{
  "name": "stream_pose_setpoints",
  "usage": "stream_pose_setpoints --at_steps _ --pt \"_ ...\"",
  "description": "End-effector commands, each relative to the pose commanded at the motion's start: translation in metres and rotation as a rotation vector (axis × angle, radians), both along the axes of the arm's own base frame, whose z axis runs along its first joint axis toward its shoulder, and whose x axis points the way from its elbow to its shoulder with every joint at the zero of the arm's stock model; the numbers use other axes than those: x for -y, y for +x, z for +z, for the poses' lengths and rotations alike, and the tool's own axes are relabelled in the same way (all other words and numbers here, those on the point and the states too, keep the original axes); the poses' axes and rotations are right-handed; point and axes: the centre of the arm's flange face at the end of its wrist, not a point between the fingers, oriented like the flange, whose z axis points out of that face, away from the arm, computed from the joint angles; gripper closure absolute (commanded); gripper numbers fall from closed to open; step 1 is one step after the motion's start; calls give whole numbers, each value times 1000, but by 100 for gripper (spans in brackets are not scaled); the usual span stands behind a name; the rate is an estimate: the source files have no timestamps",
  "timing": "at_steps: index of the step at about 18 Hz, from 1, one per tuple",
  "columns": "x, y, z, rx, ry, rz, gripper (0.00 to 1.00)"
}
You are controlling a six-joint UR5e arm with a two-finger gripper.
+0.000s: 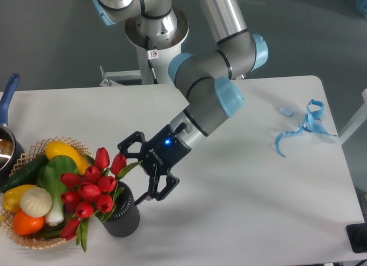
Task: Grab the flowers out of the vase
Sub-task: 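Move the open gripper down to the tulip stems above the black vase, then close the gripper around the tulip stems at the vase rim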
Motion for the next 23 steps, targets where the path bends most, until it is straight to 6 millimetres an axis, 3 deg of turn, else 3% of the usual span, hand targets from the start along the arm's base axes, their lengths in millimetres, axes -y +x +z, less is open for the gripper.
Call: stream_pose_setpoints --at_steps 4,8,10,11,12,13,14,18,23 --pt "-15 16 -12 -4 3 -35 0" --pt "-27 20 -15 -10 7 -54 1" --pt "-27 20 -17 -7 4 -56 26" --pt "-27 22 -17 -2 1 -55 47" --pt "-29 27 -18 2 -13 -55 80" --pt "-28 27 -18 0 -16 -54 93" --pt "-30 25 -17 -2 -14 -54 98" --pt "-29 23 -7 -8 -3 -47 100" --pt "-22 16 22 -5 19 -17 100"
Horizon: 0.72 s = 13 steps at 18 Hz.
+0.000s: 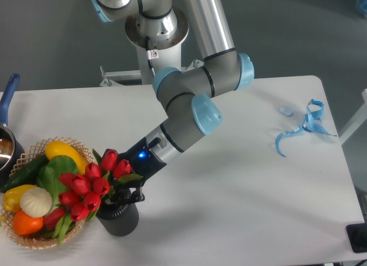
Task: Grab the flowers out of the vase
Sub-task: 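Close the gripper around the tulip stems at the vase rim, then lift the tulip bunch up out of the black vase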
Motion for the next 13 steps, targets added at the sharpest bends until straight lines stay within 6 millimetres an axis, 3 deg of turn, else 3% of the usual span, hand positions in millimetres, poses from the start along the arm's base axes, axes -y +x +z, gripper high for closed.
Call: stream_pose_setpoints --at_steps 4,9,13 --pt "9 -16 34 94 40 46 93" --pt "3 -40 79 148 35 114 93" --pt "-5 -52 99 230 -2 167 93"
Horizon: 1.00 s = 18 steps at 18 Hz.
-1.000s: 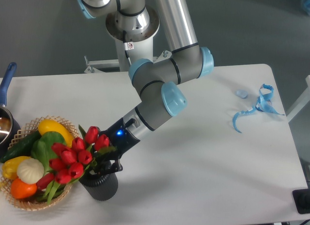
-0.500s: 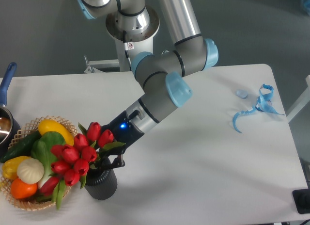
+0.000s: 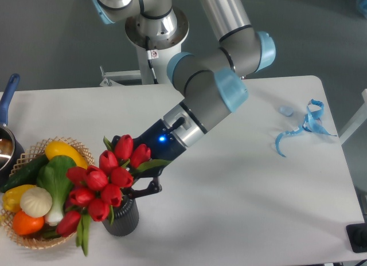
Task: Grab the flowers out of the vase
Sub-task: 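Lift the tulip bunch up out of the black vase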
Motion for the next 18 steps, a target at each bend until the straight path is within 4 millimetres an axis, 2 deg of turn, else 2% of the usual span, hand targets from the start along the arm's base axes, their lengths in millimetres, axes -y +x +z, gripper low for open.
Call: stream_pose_setpoints --at_steps 7,11,18 --pt "3 -13 21 52 -15 48 93" --pt "10 -24 44 98 5 65 93" --pt "24 -40 56 111 24 88 93"
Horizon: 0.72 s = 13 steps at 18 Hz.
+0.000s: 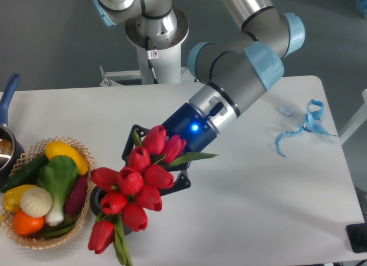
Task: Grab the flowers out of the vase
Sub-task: 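Lift the tulip bunch up out of the black vase, then carry the held tulips away from the vase toward the blue ribbon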
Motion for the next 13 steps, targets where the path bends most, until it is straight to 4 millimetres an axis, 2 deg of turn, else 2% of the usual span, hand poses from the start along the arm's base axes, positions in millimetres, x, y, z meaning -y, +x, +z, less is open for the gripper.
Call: stream_pose_setpoints --at_steps 5,8,10,13 --pt "13 -17 -2 -23 -4 34 93" --pt "28 -37 -4 -86 16 54 93" --pt "36 -50 -14 -183 -14 86 93" --pt "47 -68 -39 -406 -163 155 93"
